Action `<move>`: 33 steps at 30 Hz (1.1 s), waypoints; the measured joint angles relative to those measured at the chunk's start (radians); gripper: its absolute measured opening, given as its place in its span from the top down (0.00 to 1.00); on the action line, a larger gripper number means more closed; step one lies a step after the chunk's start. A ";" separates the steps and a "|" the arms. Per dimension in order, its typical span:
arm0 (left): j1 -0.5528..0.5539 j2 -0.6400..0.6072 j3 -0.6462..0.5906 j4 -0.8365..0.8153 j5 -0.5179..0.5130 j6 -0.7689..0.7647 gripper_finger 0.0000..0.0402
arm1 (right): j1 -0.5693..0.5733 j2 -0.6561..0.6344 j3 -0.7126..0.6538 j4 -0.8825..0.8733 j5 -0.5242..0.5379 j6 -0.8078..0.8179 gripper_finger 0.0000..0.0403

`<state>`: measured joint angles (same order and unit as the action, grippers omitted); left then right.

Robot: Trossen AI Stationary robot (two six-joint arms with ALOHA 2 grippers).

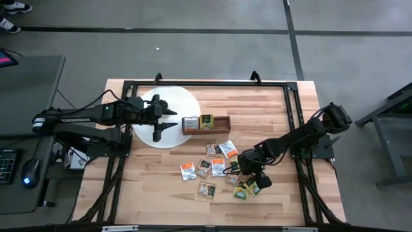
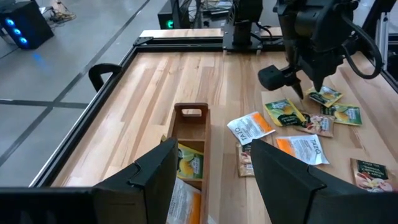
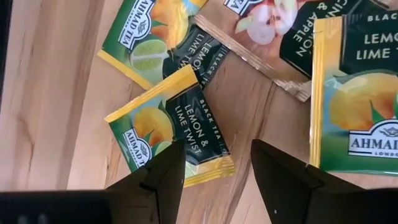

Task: Pick & Place Tea
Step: Put the yellow tea bag into the middle section of the wooden organizer

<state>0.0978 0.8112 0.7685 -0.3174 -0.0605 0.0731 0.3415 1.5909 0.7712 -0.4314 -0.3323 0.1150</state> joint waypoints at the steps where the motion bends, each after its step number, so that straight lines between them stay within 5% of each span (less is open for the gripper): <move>1: 0.000 0.000 0.000 0.000 0.000 0.000 0.50 | 0.000 0.000 0.000 0.000 -0.002 0.000 0.56; 25: 0.000 0.000 0.000 0.000 0.000 0.001 0.50 | -0.001 0.045 0.002 0.009 -0.018 0.000 0.56; 33: 0.000 0.000 0.000 0.000 -0.001 0.001 0.50 | 0.022 0.046 0.002 0.009 0.031 -0.008 0.69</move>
<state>0.0978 0.8112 0.7685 -0.3177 -0.0616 0.0742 0.3638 1.6371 0.7731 -0.4225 -0.3010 0.1069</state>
